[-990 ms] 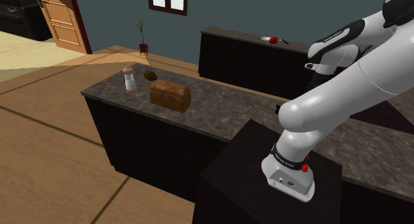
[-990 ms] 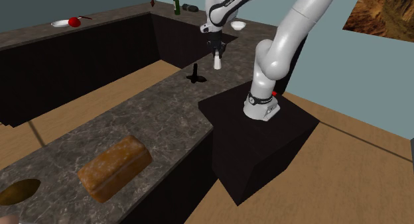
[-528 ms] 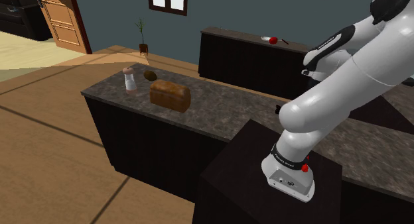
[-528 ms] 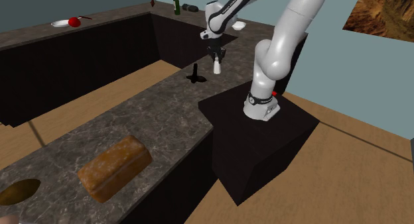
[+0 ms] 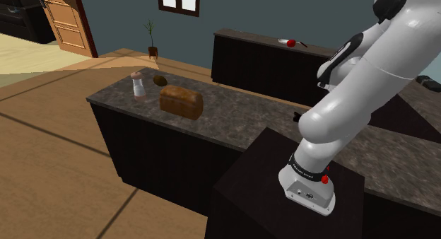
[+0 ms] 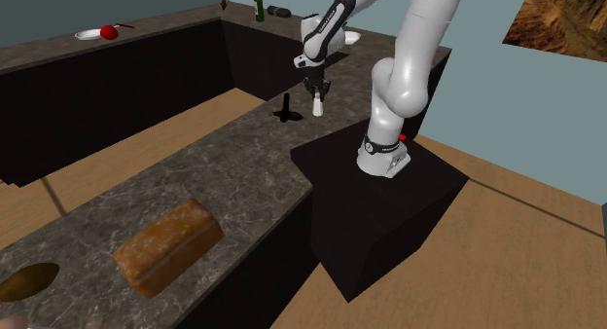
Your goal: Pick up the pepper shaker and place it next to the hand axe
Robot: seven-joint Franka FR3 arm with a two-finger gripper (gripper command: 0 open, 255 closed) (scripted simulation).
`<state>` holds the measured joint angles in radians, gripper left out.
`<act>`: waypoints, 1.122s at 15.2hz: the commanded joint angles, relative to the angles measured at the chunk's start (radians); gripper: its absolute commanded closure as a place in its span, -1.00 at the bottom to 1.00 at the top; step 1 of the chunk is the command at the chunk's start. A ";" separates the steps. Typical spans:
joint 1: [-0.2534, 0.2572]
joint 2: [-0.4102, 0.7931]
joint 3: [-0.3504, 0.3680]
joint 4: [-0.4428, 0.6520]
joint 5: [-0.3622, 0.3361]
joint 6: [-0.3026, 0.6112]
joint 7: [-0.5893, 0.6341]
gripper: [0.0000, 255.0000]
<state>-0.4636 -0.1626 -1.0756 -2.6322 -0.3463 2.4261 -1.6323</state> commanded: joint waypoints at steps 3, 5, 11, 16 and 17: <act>0.056 0.109 -0.047 -0.014 0.123 0.090 -0.088 1.00; 0.077 0.176 -0.053 -0.020 0.221 0.132 -0.158 1.00; -0.008 0.363 0.091 -0.017 0.541 0.225 -0.382 1.00; -0.015 0.361 0.097 -0.017 0.536 0.225 -0.378 1.00; -0.015 0.361 0.097 -0.017 0.536 0.225 -0.378 1.00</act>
<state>-0.4772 0.1972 -0.9800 -2.6494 0.1885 2.6514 -2.0096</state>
